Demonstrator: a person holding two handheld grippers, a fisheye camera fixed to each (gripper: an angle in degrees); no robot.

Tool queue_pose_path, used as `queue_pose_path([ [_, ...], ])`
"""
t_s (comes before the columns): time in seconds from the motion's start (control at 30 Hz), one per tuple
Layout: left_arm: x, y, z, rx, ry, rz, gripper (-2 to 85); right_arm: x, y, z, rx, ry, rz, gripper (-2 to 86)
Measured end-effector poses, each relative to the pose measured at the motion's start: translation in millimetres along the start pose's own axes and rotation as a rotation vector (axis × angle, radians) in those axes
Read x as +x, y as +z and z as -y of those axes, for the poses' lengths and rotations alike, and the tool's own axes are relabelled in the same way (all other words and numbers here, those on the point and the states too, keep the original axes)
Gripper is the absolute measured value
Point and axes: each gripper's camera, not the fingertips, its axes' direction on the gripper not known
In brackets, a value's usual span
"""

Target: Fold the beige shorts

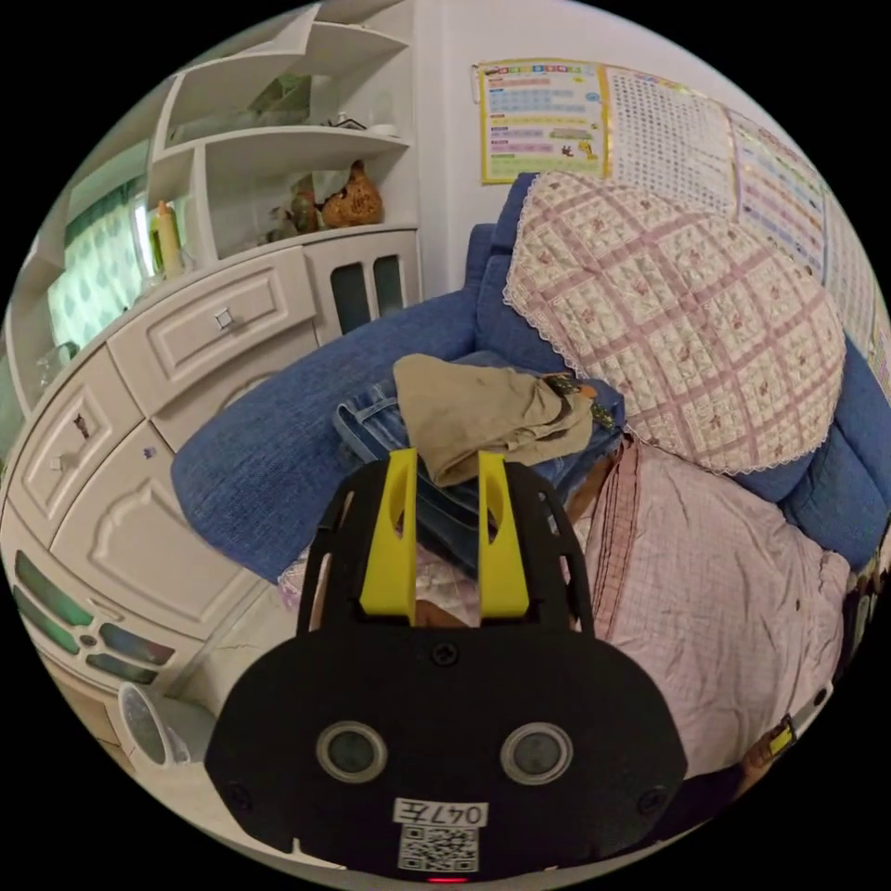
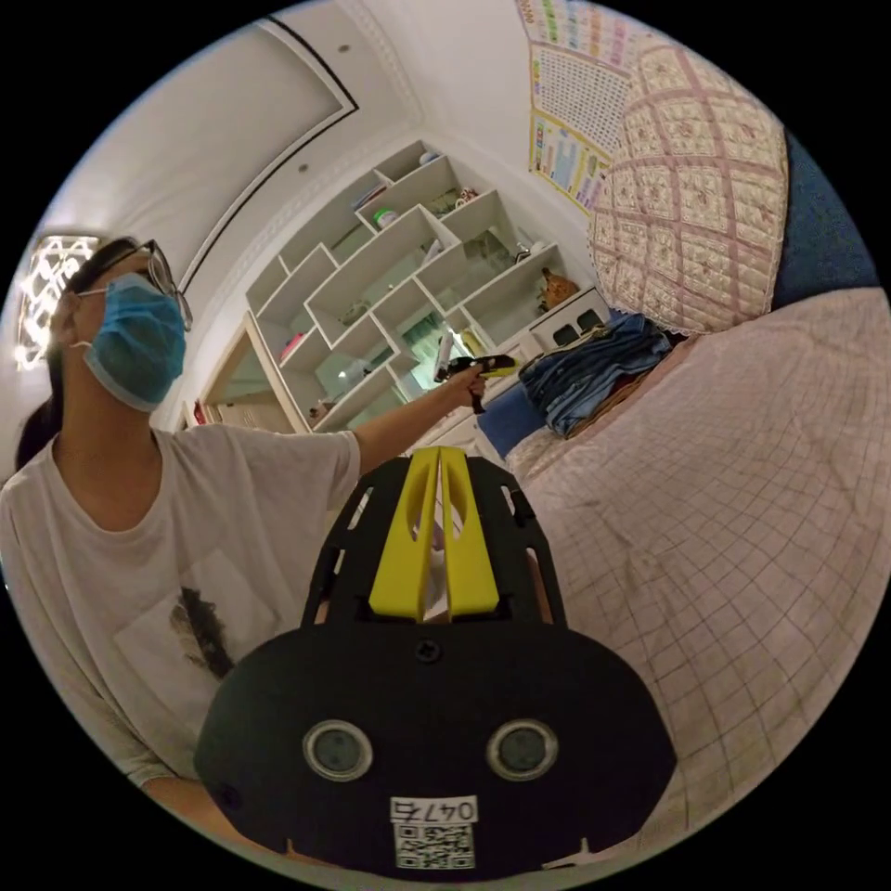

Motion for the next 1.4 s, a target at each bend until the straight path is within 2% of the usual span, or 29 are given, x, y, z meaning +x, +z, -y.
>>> queue_pose_path([
  [0.1, 0, -4, 14, -0.059, -0.031, 0.033, 7.7, 6, 7, 7, 0.003, 0.019, -0.004, -1.3],
  [0.17, -4, -14, 20, -0.075, -0.069, -0.021, 3.7, 5, 13, 11, -0.012, 0.009, -0.016, -1.3],
  [0.33, 3, -95, 20, 0.083, -0.033, -0.171, -0.7, 2, 26, 17, -0.04, 0.013, -0.064, -1.3],
  [0.57, 63, -280, -18, 0.361, 0.237, -0.56, -1.0, -1, 33, 19, 0.017, 0.078, -0.111, 0.1],
  [0.77, 115, -390, -94, 0.421, 0.376, -0.845, -1.0, -38, 38, 25, -0.001, 0.108, -0.284, 14.8],
  [0.87, 151, -413, -139, 0.388, 0.445, -0.964, -1.0, -86, 31, 23, 0.047, 0.055, -0.375, 16.4],
  [0.93, 178, -414, -169, 0.365, 0.48, -1.06, -0.9, -115, 22, 21, 0.078, 0.022, -0.457, 15.4],
  [1.07, 225, -397, -237, 0.429, 0.498, -1.269, -0.8, -191, -18, 20, 0.173, -0.091, -0.764, 2.8],
  [1.13, 226, -382, -258, 0.458, 0.475, -1.271, -0.6, -229, -34, 19, 0.195, -0.16, -0.865, 1.4],
  [1.17, 223, -365, -269, 0.445, 0.442, -1.216, -0.3, -253, -39, 18, 0.182, -0.215, -0.896, 1.0],
  [1.27, 224, -284, -281, 0.212, 0.36, -1.033, 2.8, -288, -15, 17, 0.023, -0.241, -0.876, 5.0],
  [1.33, 222, -225, -289, 0.059, 0.363, -0.945, 5.7, -289, 15, 10, -0.087, -0.199, -0.743, 9.4],
  [1.4, 199, -173, -309, -0.075, 0.323, -0.91, 7.6, -284, 48, -4, -0.254, -0.191, -0.521, 11.0],
])
